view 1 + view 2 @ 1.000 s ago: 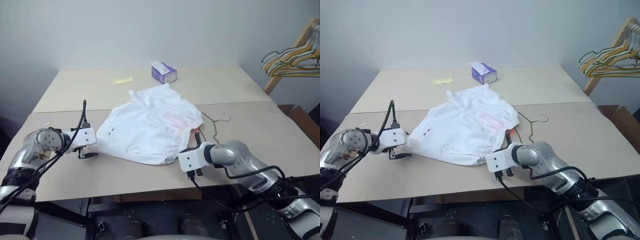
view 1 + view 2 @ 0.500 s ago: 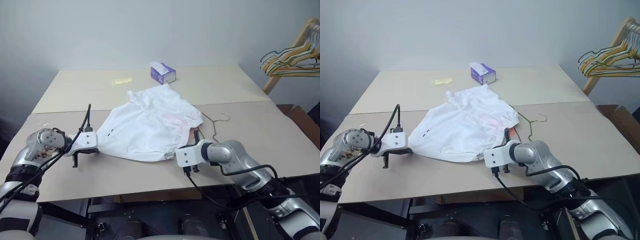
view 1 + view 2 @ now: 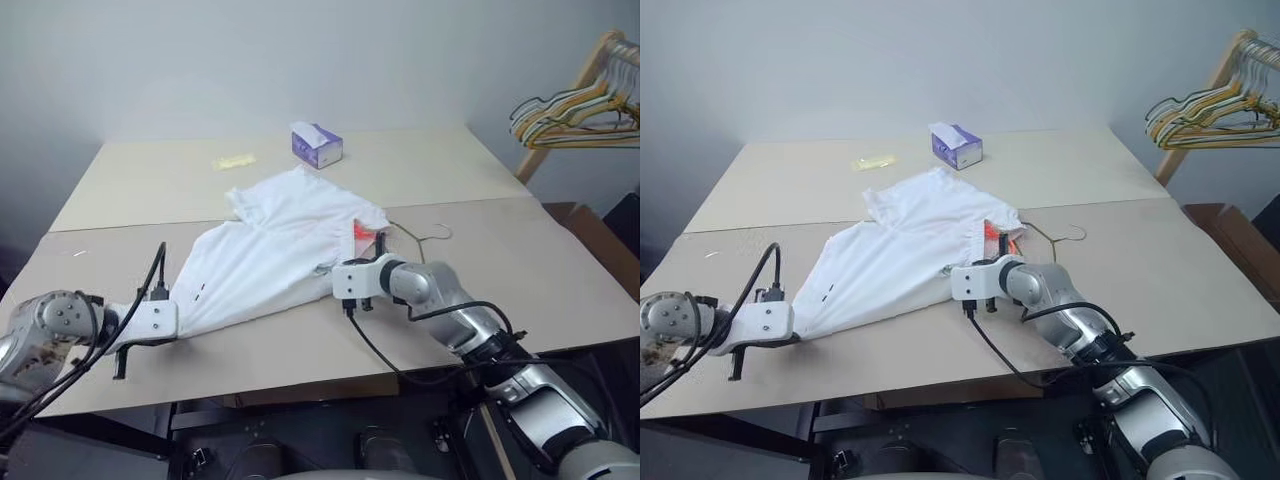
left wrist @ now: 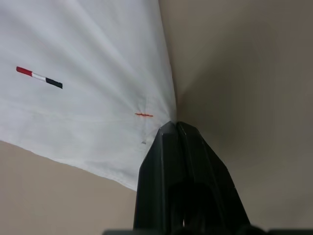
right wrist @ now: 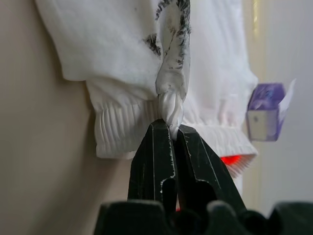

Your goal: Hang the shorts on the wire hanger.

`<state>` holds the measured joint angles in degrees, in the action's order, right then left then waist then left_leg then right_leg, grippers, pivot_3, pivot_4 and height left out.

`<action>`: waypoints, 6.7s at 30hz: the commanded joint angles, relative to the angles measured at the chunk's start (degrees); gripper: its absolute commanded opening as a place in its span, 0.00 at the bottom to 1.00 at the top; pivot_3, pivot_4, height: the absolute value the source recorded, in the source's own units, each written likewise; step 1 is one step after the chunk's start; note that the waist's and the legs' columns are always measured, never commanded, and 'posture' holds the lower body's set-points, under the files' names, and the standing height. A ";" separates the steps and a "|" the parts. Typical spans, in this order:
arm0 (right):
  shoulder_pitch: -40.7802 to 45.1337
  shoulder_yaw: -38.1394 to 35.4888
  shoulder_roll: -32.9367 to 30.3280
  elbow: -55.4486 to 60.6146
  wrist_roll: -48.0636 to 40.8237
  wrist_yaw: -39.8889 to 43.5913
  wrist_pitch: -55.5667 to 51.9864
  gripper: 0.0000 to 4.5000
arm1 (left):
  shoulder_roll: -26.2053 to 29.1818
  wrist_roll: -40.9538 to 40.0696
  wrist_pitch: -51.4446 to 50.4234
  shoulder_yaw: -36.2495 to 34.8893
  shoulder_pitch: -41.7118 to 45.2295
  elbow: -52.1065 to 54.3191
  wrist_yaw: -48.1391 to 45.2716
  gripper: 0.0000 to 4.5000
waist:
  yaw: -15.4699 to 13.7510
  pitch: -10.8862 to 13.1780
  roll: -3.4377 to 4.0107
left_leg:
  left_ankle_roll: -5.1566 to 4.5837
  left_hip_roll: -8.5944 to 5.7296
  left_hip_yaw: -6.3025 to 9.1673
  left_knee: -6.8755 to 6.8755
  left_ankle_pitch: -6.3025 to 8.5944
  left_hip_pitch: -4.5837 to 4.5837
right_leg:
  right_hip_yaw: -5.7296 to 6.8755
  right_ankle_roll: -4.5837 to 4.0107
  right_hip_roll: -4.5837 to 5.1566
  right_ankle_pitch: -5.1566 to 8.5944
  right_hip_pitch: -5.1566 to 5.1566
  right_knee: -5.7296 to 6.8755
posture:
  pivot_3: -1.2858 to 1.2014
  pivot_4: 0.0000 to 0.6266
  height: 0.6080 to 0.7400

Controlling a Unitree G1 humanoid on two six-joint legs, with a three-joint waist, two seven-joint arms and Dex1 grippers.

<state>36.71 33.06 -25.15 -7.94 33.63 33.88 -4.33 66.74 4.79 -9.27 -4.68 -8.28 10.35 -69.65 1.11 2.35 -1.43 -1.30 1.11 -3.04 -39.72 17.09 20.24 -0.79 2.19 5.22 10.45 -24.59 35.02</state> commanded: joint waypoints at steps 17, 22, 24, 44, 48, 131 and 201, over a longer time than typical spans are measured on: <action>-8.02 -5.32 -19.43 14.71 -10.31 17.38 16.85 0.00 | 1.51 -3.37 -12.31 -12.72 -14.72 23.73 -3.03 0.01 | -2.21 0.09 -0.10 | -0.03 0.02 0.13 0.01 0.03 -0.11 | 0.12 0.05 -0.07 0.58 0.20 -0.03 | 0.55 0.00 1.00; -10.09 -4.81 -20.10 15.22 -9.08 20.12 16.23 0.00 | 2.41 -4.45 -7.78 -10.05 -12.35 21.48 -4.55 0.01 | -1.02 0.12 -0.06 | -0.03 0.04 0.08 0.04 0.03 -0.41 | 0.06 -0.02 -0.08 0.66 0.36 0.01 | 0.54 0.00 1.00; -10.27 -4.55 -20.32 14.77 -8.25 20.21 17.73 0.00 | 2.02 -5.51 -6.89 -9.18 -11.40 20.94 -4.90 0.01 | -0.96 0.12 -0.06 | -0.03 0.03 0.07 0.03 0.03 -0.37 | 0.05 0.00 -0.06 0.65 0.34 0.00 | 0.54 0.00 1.00; -13.17 -21.98 -21.74 23.40 -29.76 25.08 -7.35 1.00 | -3.53 -14.75 6.24 -18.46 -3.69 6.08 -4.76 1.00 | -0.51 0.13 -0.07 | -0.02 0.06 0.01 0.01 0.03 -0.41 | 0.06 0.02 -0.02 0.63 0.37 0.02 | 0.53 0.00 1.00; -4.55 -25.09 -12.15 16.08 -28.76 15.26 -32.58 1.00 | -11.23 -15.14 1.96 -12.16 6.74 4.57 3.58 1.00 | -0.40 0.10 -0.09 | -0.02 0.04 0.03 -0.04 0.03 -0.46 | 0.05 0.20 -0.05 0.44 0.46 0.08 | 0.53 0.00 1.00; -10.46 -16.74 6.57 28.60 -26.09 -8.09 -11.46 0.00 | -54.71 -70.28 -41.46 -16.25 45.25 -3.91 55.25 0.44 | 1.38 0.01 -0.14 | 0.14 -0.33 0.98 -0.10 -0.02 -0.06 | 0.08 0.00 0.05 -0.13 0.40 -0.16 | 0.52 0.00 1.00; 9.29 -28.38 -0.97 13.62 -79.04 23.61 -60.20 0.25 | -35.75 -66.41 -28.97 -15.08 42.82 -9.39 2.16 0.00 | 1.36 0.06 -0.13 | 0.10 -0.22 0.68 -0.08 0.00 0.02 | 0.19 -0.02 0.02 -0.05 0.33 -0.15 | 0.52 0.00 1.00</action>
<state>44.31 5.73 -26.40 5.22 -44.43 57.74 -64.27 31.06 -62.06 -39.81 -19.76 34.15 -0.60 -67.16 2.46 2.40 -1.56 -1.19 0.89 -2.36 -39.80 17.09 20.26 -0.61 2.17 5.24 10.41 -24.26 34.88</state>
